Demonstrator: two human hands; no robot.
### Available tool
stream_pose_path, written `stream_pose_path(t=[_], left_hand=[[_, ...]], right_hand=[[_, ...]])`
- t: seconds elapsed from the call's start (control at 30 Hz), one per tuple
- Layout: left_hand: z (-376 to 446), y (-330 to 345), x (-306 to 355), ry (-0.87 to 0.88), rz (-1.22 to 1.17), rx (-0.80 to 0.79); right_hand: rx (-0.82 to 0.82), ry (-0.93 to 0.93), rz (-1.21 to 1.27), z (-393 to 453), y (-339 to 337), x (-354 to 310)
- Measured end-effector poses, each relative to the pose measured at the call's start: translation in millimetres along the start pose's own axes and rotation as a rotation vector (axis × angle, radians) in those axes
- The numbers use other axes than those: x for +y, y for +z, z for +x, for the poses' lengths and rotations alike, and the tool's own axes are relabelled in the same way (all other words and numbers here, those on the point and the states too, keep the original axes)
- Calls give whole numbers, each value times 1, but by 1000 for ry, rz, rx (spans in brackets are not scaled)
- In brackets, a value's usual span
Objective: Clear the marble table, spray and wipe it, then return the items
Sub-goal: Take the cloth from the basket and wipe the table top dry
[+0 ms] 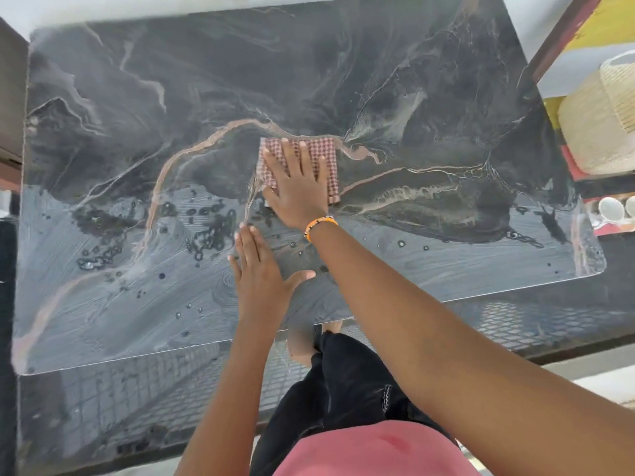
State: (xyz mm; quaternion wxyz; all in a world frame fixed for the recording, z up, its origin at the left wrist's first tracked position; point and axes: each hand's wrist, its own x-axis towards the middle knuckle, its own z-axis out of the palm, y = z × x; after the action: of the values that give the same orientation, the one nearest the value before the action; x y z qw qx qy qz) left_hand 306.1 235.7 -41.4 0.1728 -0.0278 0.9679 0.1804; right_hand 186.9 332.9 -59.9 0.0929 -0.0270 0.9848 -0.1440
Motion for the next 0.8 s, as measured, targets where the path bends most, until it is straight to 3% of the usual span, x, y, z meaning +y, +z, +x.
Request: stream_pose_path(t=[0.13, 0.27, 0.37, 0.53, 0.7, 0.8], left_hand=[[-7, -21, -36, -132, -41, 57], [-4, -36, -61, -190, -9, 9], [0, -38, -66, -196, -2, -55], [2, -36, -68, -202, 27, -53], [1, -35, -73, -163, 63, -15], [-2, -37, -81, -92, 21, -25]], right_hand=[[-108, -336, -48, -10, 17, -50], [-118, -546, -62, -46, 20, -21], [-71, -472, -51, -56, 8, 27], [-8, -142, -62, -67, -9, 88], [65, 173, -27, -102, 13, 38], [19, 138, -37, -105, 27, -17]])
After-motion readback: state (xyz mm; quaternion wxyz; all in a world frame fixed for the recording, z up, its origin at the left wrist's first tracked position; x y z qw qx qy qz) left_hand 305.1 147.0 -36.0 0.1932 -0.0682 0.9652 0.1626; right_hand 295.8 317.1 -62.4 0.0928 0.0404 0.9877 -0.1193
